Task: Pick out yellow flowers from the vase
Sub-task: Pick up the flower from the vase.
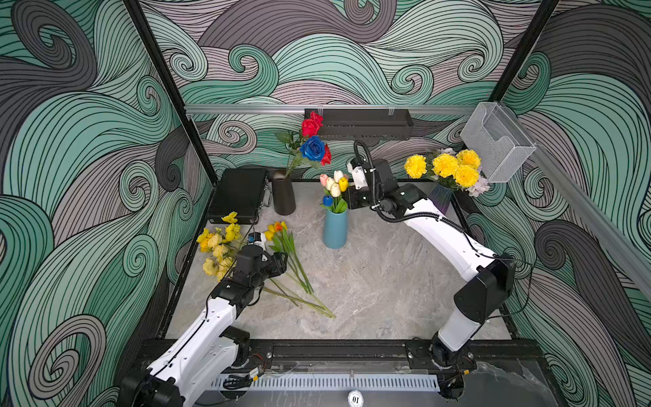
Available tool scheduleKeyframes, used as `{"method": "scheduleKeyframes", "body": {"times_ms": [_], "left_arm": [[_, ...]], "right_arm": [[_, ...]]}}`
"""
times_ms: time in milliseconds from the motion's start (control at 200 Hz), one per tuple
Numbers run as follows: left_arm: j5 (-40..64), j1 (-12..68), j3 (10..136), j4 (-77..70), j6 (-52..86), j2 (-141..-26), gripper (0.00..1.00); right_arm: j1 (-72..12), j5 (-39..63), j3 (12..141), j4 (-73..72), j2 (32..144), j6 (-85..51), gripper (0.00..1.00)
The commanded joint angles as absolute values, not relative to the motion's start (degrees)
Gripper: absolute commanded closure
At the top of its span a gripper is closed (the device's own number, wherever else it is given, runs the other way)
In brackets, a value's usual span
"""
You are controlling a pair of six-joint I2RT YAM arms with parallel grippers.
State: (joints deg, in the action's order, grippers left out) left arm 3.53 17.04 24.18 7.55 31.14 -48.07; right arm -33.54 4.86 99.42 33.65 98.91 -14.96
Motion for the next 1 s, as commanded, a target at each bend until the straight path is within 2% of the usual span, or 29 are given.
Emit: {"method": "scheduleKeyframes", "body": {"times_ms": [0,320,690,996], "left_arm": [[4.0,16.9,24.1,6.2,30.1,-48.5,0.33],[4.0,16.8,23.8,5.9,30.2,-48.4,0.33],[3.9,16.9,23.7,5.9,30.3,-48.1,0.33],[4.0,16.8,23.6,5.9,30.5,-48.3,0.33]], "right_arm": [[-33.7,4.8,100.9,33.3,99.7,-14.2,0.81],[-33.8,3.9,99.6,27.9,100.4,-15.4,0.83],[-33.7,2.6,100.3,26.1,102.0,-17.4,0.77],[-33.7,1.8,96.9,18.7,99.8,-18.3,0.83]]}}
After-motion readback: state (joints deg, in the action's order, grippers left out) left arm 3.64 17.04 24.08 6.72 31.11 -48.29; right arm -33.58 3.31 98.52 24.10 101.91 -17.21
